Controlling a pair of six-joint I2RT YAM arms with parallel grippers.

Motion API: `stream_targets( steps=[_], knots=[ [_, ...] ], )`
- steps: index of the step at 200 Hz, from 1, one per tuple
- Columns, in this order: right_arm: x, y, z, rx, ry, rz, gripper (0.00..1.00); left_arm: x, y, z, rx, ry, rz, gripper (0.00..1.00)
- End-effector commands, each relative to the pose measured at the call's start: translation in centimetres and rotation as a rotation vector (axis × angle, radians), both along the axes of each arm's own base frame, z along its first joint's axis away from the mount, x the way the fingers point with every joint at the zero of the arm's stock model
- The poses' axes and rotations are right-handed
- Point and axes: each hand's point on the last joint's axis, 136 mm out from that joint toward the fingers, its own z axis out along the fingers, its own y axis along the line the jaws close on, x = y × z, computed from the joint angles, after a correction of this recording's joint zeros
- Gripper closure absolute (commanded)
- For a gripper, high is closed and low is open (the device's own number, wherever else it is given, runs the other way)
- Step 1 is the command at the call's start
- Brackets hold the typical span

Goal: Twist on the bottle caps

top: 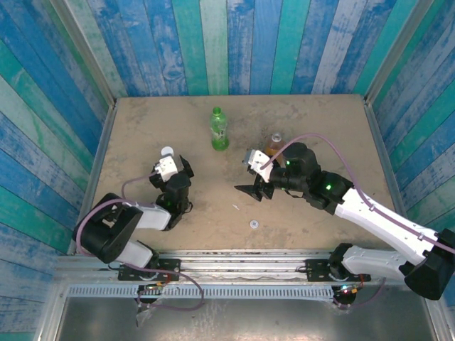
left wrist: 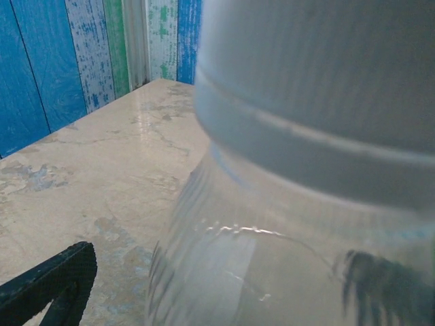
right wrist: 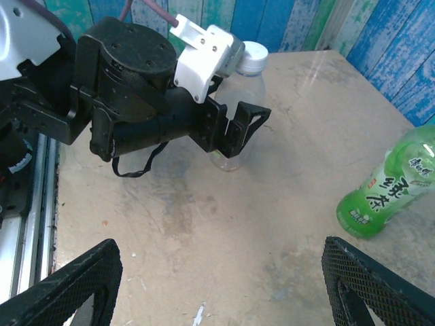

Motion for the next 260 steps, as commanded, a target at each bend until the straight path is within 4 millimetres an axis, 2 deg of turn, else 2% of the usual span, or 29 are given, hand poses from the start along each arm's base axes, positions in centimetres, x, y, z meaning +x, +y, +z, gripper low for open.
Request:
stream_targets(
  steps=[1,16,49,83,87,108,141,171,190,208,212,237,260],
  knots=[
    [0.3,-0.3,0.7,0.016,-0.022,-0.023,0.21,-0.2,0.1,1.0,-0.009,-0.018,-0.004,0.01],
    [0.4,-0.4,0.6,0.014,-0.023,-0.030,0.21,-0.2,0.0,1.2,-0.009,-0.016,-0.012,0.00],
    [0.7,-0.6,0.7,0.022,-0.029,-0.054,0.20,-0.4,-0.1,1.7,-0.014,-0.016,-0.029,0.06],
    [1.4,-1.0,1.0,0.038,-0.039,-0.094,0.20,-1.0,0.2,2.1,-0.026,-0.022,-0.037,0.06],
    [1.5,-1.0,1.0,0.040,-0.039,-0.100,0.21,-1.2,0.3,2.9,-0.042,-0.046,-0.038,0.06],
    [2.4,-1.6,1.1,0.046,-0.044,-0.163,0.19,-1.7,0.4,3.6,-0.056,-0.061,-0.047,0.06],
    [5.5,-4.1,1.1,0.052,-0.053,-0.355,0.09,-2.2,0.4,4.9,-0.066,-0.085,-0.070,0.06],
    [8.0,-6.9,1.1,0.080,-0.011,-0.522,0.09,-2.9,0.6,7.1,-0.062,-0.115,-0.094,0.06],
    [9.5,-8.7,0.3,0.075,0.019,-0.620,0.11,-3.5,0.4,8.7,-0.051,-0.139,-0.131,0.06],
    [11.0,-9.9,-0.7,0.072,0.057,-0.688,0.12,-3.4,-0.6,9.9,-0.018,-0.143,-0.205,0.06],
    [11.9,-10.9,-0.9,0.071,0.064,-0.726,0.12,-3.4,-0.9,10.0,-0.011,-0.145,-0.224,0.06],
    [14.5,-12.8,-2.1,0.058,0.134,-0.811,0.14,-3.4,-4.3,12.0,0.022,-0.206,-0.426,0.06],
    [16.6,-13.1,-3.5,0.049,0.202,-0.837,0.18,-3.5,-7.4,13.2,0.049,-0.230,-0.593,0.06]
  ],
)
